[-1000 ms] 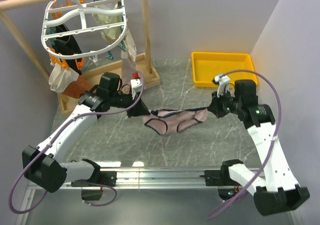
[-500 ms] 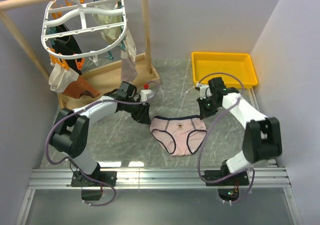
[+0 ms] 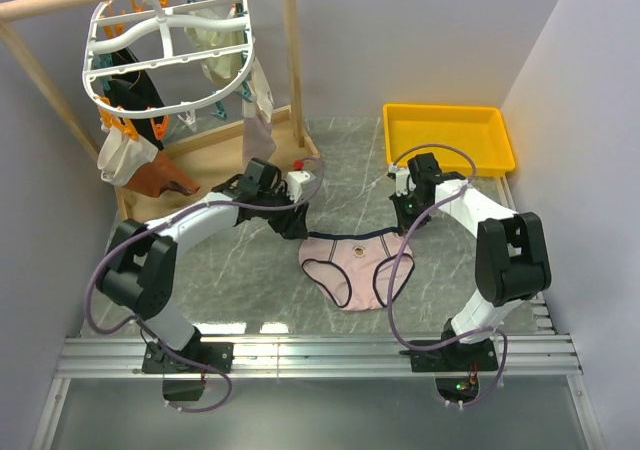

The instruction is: Clip the underwear to the hanger

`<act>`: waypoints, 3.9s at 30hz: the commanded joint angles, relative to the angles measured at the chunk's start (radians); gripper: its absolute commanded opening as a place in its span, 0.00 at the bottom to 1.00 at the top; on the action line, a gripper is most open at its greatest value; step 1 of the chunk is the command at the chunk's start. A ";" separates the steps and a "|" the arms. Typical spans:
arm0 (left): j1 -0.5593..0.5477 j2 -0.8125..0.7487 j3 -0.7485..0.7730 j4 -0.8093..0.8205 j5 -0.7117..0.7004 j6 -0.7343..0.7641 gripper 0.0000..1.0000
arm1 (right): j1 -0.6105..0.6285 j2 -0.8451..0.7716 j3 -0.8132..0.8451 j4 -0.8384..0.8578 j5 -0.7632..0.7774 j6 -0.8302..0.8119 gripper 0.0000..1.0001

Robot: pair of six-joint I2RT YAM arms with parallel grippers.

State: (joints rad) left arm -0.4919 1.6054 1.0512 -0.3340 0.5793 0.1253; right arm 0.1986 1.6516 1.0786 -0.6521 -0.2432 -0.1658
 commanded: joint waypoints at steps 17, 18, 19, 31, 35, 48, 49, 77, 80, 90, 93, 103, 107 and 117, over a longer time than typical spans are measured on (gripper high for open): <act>-0.154 0.129 0.026 -0.149 -0.163 -0.035 0.54 | 0.004 0.013 0.012 -0.011 0.056 0.029 0.00; -0.168 0.136 0.026 -0.148 -0.177 -0.047 0.52 | 0.005 0.013 0.009 -0.006 0.055 0.029 0.00; -0.171 0.143 0.027 -0.148 -0.191 -0.053 0.50 | 0.004 0.013 0.007 -0.007 0.056 0.031 0.00; -0.145 0.116 -0.074 -0.218 -0.340 0.045 0.12 | 0.004 0.023 -0.006 0.003 0.079 0.009 0.00; -0.136 0.059 -0.100 -0.235 -0.334 0.095 0.28 | 0.007 0.040 0.004 -0.001 0.047 0.012 0.00; -0.134 0.043 0.098 -0.212 -0.260 0.010 0.57 | 0.048 0.016 0.043 -0.089 -0.012 0.011 0.34; -0.132 0.059 0.108 -0.206 -0.265 0.005 0.57 | 0.047 0.010 0.040 -0.092 -0.005 0.005 0.35; -0.022 0.205 0.167 -0.172 -0.458 0.074 0.01 | 0.047 -0.010 0.139 -0.127 -0.008 0.028 0.46; -0.017 0.191 0.171 -0.174 -0.507 0.096 0.11 | 0.045 -0.032 0.178 -0.138 -0.024 0.032 0.46; -0.019 -0.208 0.038 -0.187 -0.312 0.189 0.77 | -0.002 -0.289 0.280 -0.113 -0.018 0.043 0.53; -0.019 -0.407 0.023 -0.198 -0.248 0.177 0.93 | -0.016 -0.383 0.274 -0.072 0.011 0.037 0.59; 0.025 -0.777 0.052 -0.194 -0.214 -0.279 0.99 | -0.022 -0.567 0.172 0.079 -0.063 0.046 0.99; 0.197 -0.829 0.079 -0.195 -0.301 -0.447 0.99 | -0.001 -0.501 0.210 0.028 -0.157 0.015 0.99; 0.642 -0.940 0.199 -0.230 -0.393 -0.659 0.79 | 0.146 -0.388 0.308 0.250 -0.140 0.161 0.93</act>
State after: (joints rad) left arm 0.0566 0.7006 1.1915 -0.5568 0.2546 -0.4229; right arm 0.2836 1.2625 1.3003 -0.5644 -0.3740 -0.0582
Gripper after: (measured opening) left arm 0.812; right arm 0.937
